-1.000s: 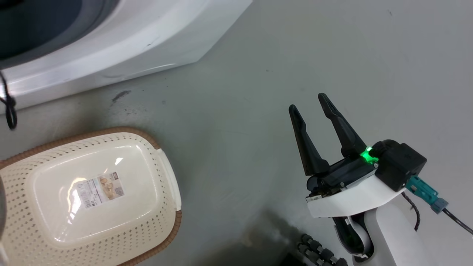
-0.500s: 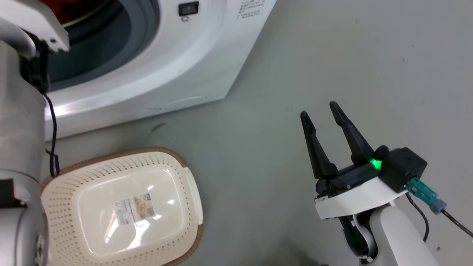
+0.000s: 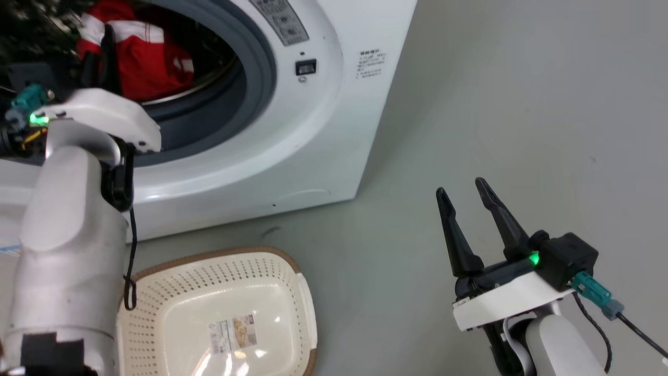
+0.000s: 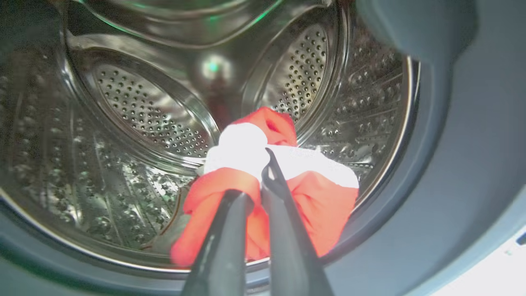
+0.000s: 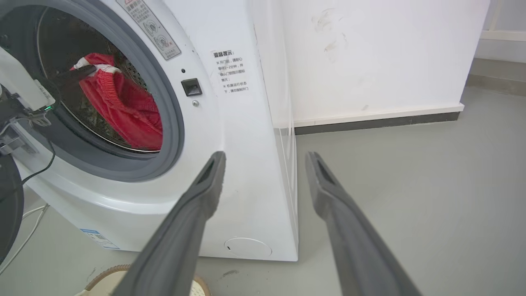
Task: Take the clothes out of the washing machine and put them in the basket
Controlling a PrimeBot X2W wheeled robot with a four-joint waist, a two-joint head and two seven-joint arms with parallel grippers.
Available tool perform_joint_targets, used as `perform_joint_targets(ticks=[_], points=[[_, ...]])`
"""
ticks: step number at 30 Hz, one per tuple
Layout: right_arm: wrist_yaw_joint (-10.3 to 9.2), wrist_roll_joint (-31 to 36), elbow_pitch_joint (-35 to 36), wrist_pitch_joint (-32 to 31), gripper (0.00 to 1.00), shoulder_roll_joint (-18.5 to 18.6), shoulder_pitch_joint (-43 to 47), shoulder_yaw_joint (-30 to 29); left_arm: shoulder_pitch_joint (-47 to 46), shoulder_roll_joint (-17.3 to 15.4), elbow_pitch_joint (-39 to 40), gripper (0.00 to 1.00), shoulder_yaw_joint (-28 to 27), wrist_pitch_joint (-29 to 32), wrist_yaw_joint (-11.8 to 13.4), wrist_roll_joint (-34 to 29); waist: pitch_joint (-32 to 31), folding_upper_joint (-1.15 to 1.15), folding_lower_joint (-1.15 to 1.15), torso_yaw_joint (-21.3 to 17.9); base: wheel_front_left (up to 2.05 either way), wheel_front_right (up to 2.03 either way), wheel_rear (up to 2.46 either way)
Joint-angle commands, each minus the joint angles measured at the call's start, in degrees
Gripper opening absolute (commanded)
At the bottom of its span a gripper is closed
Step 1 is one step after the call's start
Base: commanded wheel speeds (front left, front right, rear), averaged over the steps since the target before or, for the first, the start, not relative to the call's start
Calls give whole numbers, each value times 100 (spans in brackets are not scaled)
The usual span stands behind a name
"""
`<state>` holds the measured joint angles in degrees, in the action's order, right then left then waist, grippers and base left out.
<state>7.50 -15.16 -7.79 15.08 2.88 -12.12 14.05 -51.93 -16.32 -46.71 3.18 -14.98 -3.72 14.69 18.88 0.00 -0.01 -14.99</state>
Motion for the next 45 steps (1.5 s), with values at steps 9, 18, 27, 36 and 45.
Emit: perform_joint_targets(ticks=[9,18,27,36,45], points=[[-2,46,-185,13,100,-1,425,-197,1510,410,1404,0,-302,-23,52,-66,-924,0,1,325,0,0,0],[-2,228,-138,-80,100,-1,832,-556,3047,826,3024,0,-377,-23,280,-199,-1475,0,1,629,0,0,0],[-2,444,208,-300,100,-2,1085,-746,4684,1019,4283,0,-281,281,630,-213,-1602,0,1,891,0,0,0],[-2,656,612,-450,100,-2,1044,-829,5536,1182,3864,0,-122,505,687,69,-1314,0,1,1064,0,0,0],[-2,863,969,-541,100,-2,687,-878,4791,1226,2493,0,207,264,508,77,-370,0,1,1040,0,0,0]])
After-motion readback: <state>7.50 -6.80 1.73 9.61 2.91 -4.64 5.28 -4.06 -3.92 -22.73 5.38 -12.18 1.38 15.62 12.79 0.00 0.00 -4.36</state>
